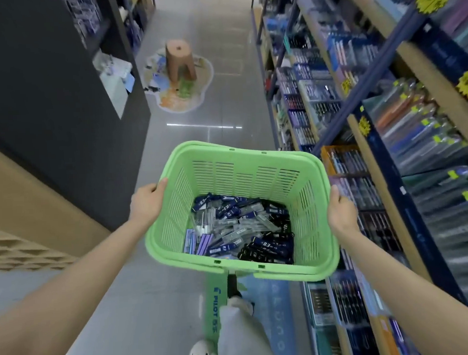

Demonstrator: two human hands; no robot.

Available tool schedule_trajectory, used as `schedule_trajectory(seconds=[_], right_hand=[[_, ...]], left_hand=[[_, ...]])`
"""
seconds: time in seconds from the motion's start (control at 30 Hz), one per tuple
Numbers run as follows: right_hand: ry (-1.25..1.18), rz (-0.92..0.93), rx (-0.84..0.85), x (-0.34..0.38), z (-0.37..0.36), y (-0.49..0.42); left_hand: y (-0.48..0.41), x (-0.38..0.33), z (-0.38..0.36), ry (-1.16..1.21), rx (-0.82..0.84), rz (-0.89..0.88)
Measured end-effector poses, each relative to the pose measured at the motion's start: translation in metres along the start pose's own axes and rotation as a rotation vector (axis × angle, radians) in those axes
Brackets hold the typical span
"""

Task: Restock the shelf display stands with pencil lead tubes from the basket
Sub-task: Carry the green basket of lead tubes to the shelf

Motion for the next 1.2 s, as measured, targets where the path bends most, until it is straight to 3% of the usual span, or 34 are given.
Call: schedule_trajectory(seconds=[0.6,1.2], right_hand=[[-0.007,0.113,0.033,0.232,-0.073,-0.355],[0.068,0.136,0.007,0.459,-0.197,-0.668]], left_hand=[[-0.341,-0.183,-0.046,-0.058,-0.124,-0.055],[-0.703,-0.324,-0.076,0.001,-0.075,-0.006]])
Point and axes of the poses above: each hand's wrist, its own y-axis away from the middle knuckle, its own z-axis out of the back of the hand, x = y × z, the point moved 10 cm from there along -y, towards the middle knuckle, and after that the axes turned 3 degrees about y, right-handed, at the moved point
